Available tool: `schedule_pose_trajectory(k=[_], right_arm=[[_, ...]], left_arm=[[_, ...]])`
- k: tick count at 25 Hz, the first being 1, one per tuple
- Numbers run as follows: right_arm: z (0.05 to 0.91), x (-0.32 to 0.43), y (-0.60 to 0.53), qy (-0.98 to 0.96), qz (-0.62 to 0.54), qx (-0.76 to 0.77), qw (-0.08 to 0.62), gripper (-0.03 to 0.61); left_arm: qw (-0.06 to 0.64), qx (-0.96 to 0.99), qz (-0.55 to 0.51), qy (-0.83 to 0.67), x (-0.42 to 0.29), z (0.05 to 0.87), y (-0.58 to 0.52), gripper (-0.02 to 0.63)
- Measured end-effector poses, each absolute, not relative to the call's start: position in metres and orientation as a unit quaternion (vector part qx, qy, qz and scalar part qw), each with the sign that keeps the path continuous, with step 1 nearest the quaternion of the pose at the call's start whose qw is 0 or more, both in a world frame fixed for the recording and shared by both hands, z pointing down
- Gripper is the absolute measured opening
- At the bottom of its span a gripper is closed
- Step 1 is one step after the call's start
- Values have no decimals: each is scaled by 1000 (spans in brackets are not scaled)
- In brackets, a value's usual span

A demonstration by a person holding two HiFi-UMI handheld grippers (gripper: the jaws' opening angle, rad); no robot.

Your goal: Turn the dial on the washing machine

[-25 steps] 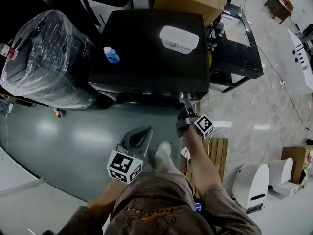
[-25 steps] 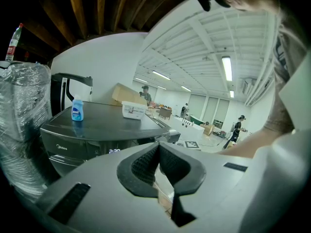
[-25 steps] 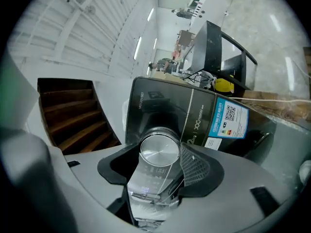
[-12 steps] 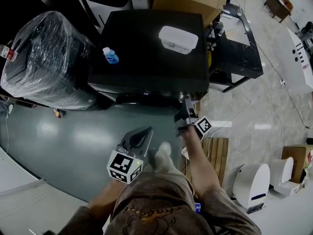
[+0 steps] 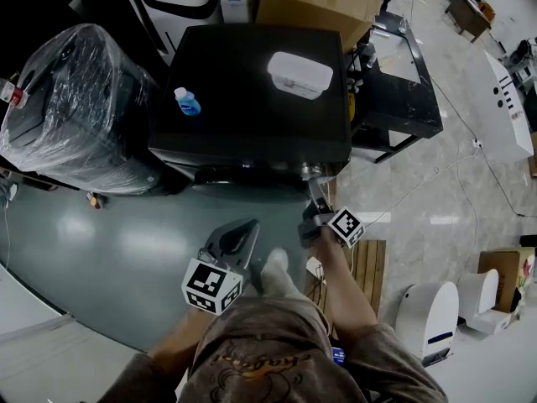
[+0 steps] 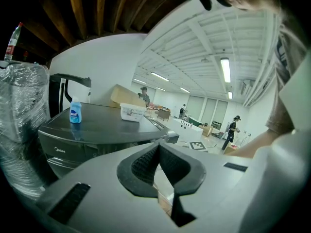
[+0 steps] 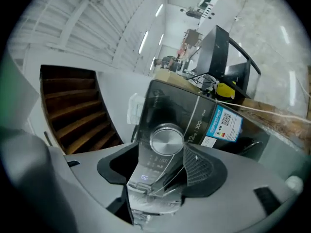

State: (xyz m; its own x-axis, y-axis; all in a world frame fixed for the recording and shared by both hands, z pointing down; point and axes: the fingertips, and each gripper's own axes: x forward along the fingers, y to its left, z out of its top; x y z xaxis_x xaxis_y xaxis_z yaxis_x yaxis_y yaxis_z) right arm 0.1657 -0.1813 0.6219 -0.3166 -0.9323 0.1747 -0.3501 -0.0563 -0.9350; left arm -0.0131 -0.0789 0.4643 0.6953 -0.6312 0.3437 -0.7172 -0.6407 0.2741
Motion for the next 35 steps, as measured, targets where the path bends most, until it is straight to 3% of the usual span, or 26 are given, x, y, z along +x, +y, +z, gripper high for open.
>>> schedule_pose_trajectory(k=[9,16,23,25,26,28,35], right_arm=[[490,156,-138,748,-370,-522,178,261],[395,122,-91,831,-210,-512,52,261],[356,80,-29,873,-119,-472,-11,261],[358,73,-19,878,-94,-468,-27,202],[359,70,-16,880,-91,-465,-26,112],[363,68,-10,883,-97,-460,-11,25],[380,58,-1,889,-87,-449,-11,0]], left_arm=[[170,915,71,-360,-20,417,-92,0],[152,929,54,-332,-30,380,-95,0],[162,936,47,-308,-45,376,-75,0],[159,939,40,-302,-44,376,-71,0],[154,941,38,-299,-42,376,-69,0],[139,945,36,-293,-38,375,-65,0],[135,958,34,-251,-20,393,-48,0]])
